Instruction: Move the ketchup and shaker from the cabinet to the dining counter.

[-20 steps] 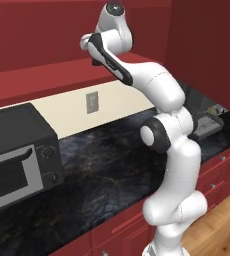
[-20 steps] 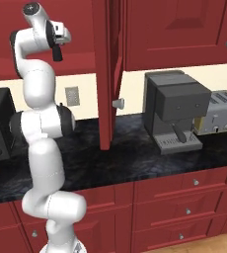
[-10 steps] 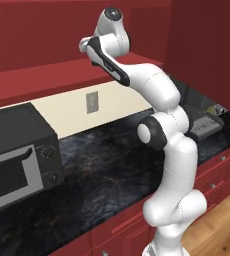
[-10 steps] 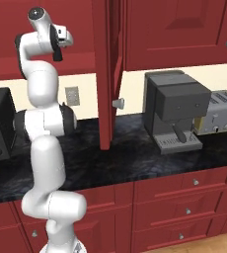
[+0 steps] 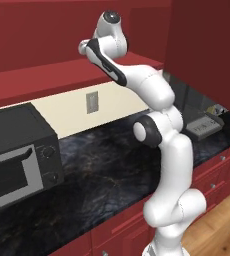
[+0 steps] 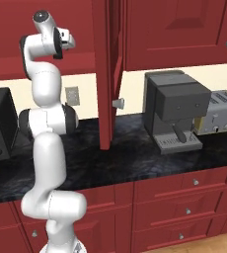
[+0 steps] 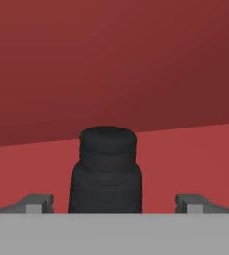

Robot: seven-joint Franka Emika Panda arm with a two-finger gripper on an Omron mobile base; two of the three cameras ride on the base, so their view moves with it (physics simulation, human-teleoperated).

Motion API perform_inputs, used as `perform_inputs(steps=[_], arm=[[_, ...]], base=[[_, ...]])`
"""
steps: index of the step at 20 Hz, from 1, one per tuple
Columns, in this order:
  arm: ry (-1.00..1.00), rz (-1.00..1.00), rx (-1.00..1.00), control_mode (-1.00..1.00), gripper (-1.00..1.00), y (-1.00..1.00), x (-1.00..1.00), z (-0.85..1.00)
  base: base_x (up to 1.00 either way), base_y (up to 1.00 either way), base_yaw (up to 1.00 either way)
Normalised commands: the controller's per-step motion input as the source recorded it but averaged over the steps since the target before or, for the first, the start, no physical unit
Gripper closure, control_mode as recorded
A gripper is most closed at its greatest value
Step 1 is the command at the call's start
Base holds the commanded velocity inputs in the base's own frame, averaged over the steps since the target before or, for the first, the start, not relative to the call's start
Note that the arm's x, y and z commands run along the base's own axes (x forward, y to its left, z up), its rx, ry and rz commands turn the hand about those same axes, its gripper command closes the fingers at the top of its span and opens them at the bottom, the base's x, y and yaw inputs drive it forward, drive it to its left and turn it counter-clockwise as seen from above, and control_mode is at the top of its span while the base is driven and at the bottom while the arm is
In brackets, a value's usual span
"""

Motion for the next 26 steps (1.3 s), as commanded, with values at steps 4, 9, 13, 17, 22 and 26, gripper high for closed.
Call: perform_inputs(steps=[4,9,13,17,22,26], arm=[[0.01,0.00,0.00,-1.00,1.00,0.11,0.13,-0.01],[0.00,0.00,0.03,-1.00,1.00,0.00,-0.14,-0.05],[-0.13,0.00,0.08,-1.00,1.00,-0.06,-0.96,-0.11],[-0.23,0.00,0.13,-1.00,1.00,-0.24,-1.00,-0.22],[-0.38,0.00,0.15,-1.00,1.00,-0.26,-1.00,-0.06],[-0.53,0.00,0.17,-1.00,1.00,-0.15,-1.00,0.05]], base=[[0.00,0.00,0.00],[0.00,0.00,0.00],[0.00,0.00,0.00],[0.00,0.00,0.00],[0.00,0.00,0.00],[0.00,0.00,0.00]])
